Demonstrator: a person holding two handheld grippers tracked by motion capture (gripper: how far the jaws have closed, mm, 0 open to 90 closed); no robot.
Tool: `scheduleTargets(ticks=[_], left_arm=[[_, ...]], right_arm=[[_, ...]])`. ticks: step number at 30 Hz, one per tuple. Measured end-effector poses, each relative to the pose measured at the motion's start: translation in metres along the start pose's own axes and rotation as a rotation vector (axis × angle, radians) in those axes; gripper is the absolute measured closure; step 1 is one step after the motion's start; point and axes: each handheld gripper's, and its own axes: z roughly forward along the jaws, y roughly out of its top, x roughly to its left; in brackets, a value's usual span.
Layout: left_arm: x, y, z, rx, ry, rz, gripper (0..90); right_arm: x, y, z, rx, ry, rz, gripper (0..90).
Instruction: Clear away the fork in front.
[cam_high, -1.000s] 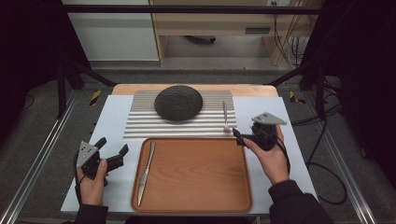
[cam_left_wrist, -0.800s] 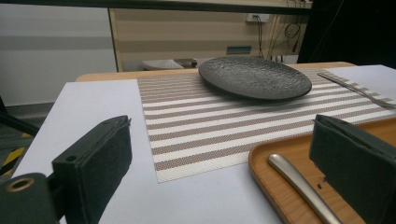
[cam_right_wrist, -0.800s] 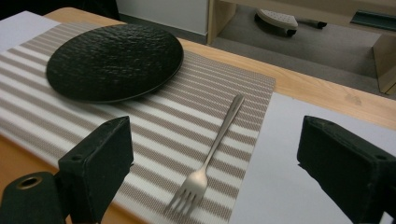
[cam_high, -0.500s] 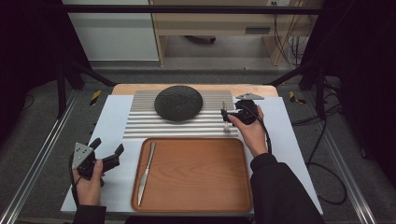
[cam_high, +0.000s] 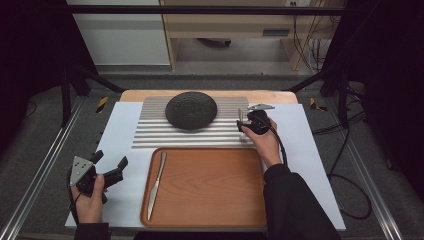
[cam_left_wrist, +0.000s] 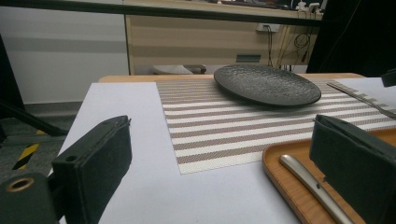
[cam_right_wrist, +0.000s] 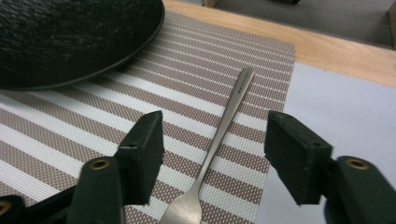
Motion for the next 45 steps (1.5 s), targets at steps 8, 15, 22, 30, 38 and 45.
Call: scheduleTargets(ticks=[8, 15, 22, 30, 38, 45], left_arm=[[-0.005, 0.001, 0.002, 0.0, -0.019, 0.032, 6.0], [-0.008, 0.002, 0.002, -0.013, -0.034, 0.045, 5.9], [-0.007, 0.001, 0.002, -0.014, -0.038, 0.033, 5.9], [-0.008, 0.001, 0.003, -0.01, -0.045, 0.033, 5.9], [-0.008, 0.001, 0.003, -0.006, -0.048, 0.033, 5.9], [-0.008, 0.001, 0.004, -0.007, -0.046, 0.033, 5.9]], right_arm=[[-0.001, -0.008, 0.014, 0.061, 0.003, 0.0, 54.2], [-0.001, -0.012, 0.022, 0.095, 0.002, -0.006, 62.4], [0.001, -0.014, 0.027, 0.119, 0.004, -0.02, 67.9], [0.0, -0.015, 0.028, 0.147, 0.012, -0.033, 72.5], [0.001, -0.015, 0.029, 0.151, 0.025, -0.048, 80.3], [-0.006, -0.017, 0.025, 0.16, 0.027, -0.035, 82.7]])
